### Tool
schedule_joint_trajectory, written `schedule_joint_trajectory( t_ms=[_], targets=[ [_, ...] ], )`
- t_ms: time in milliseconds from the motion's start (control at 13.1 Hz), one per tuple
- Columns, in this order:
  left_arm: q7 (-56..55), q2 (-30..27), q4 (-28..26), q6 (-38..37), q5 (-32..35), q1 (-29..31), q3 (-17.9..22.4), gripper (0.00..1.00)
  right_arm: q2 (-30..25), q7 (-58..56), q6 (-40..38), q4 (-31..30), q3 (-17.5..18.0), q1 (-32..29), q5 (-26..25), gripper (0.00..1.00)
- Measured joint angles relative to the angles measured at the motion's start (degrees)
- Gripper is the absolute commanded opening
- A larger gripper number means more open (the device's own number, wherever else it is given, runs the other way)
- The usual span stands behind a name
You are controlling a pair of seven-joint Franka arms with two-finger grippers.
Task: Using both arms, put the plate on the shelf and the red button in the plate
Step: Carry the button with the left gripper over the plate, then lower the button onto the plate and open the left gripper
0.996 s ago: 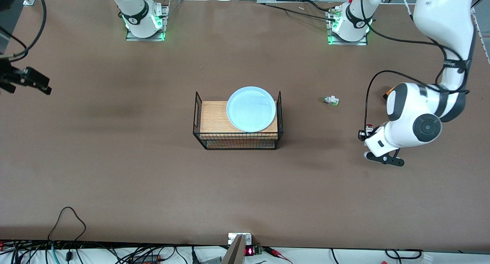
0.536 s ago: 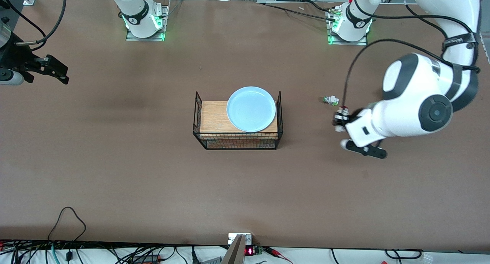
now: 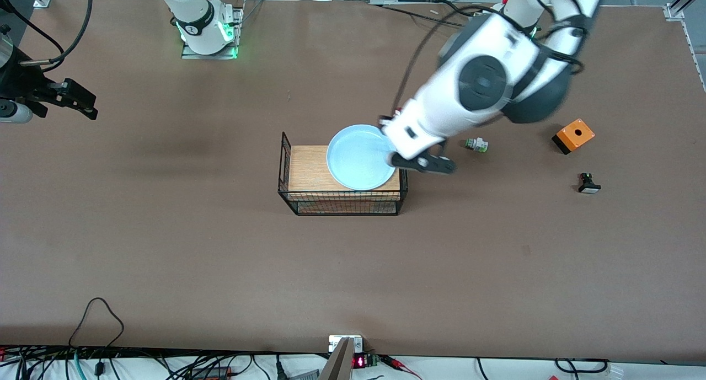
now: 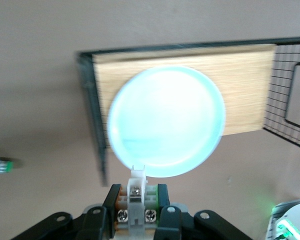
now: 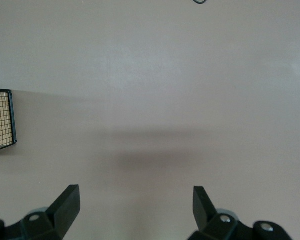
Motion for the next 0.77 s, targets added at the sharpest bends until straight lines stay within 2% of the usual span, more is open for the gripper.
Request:
schedule_joint_trajectory(
  t_ms=[230,613,766],
  targets=[
    [-2.57,4.5,0.01,6.07,0.34,-2.95,0.4,0.1,0.77,0.02,-1.39,0.5,0.0,-0.15,0.0,1.0],
    [-2.57,10.86,0.07,13.2,3.06,-4.25,0.6,0.12,1.11,0.02,-1.68,0.68,0.0,-0.29,0.0,1.0],
    [-2.57,11.67,0.08,13.84,3.35,-4.62,0.67,0.19,1.13,0.03,-1.68,0.74,0.02,-0.29,0.0,1.0]
  ],
)
